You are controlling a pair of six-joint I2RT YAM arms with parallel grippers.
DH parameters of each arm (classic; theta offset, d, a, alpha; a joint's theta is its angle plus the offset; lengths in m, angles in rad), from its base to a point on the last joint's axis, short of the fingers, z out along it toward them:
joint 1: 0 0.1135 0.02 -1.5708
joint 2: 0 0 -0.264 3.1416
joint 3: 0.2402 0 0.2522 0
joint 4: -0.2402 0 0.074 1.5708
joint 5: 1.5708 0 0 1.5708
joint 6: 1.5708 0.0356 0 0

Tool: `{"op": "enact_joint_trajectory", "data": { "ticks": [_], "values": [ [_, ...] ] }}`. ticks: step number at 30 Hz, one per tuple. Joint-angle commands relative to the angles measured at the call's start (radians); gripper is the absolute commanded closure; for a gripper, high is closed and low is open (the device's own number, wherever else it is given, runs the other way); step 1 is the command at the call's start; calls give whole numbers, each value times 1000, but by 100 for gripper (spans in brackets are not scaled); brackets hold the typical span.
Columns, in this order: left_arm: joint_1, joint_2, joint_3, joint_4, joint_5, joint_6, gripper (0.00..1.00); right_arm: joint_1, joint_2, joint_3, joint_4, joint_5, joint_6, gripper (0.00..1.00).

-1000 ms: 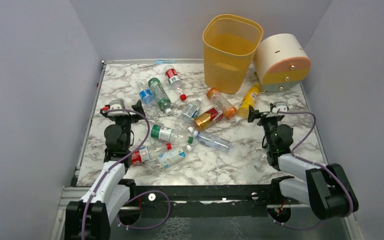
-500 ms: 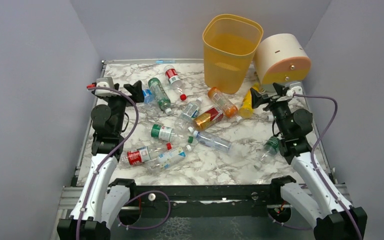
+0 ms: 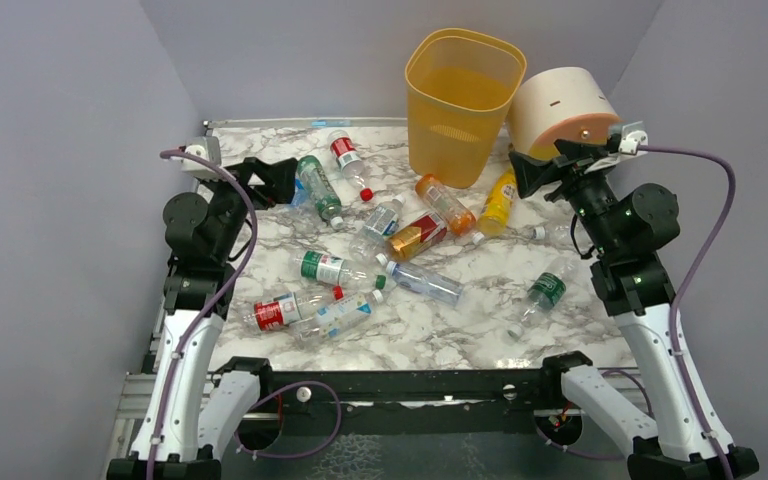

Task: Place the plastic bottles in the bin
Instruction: Pick up the plastic bottle at the center of the board.

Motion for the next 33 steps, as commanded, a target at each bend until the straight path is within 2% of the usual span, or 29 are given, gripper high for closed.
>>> {"op": "enact_joint_trajectory", "data": {
  "ticks": [1,4,9,15,23,28,33],
  "values": [
    [-2,-109,9,-87,116,-59,1,-6,-23,25,-150,-11,82,1],
    [-2,-191,-25,-120,161,-74,1,-6,-49,5,-161,29,141,1],
    [-1,-243,-19,-225,266,-36,1,-6,-22,33,-230,-26,166,1],
    [-2,-279,-45,-312,132,-128,1,-6,45,39,-320,-30,227,1],
    [-2,-256,-163,-201,231,-227,1,-6,37,7,-398,110,332,1],
    [-2,-136,-178,-194,278,-260,1,-6,78,18,-425,56,316,1],
    [-18,-38,-214,-57,383,-272,1,-6,184,27,-456,-31,279,1]
  ]
}}
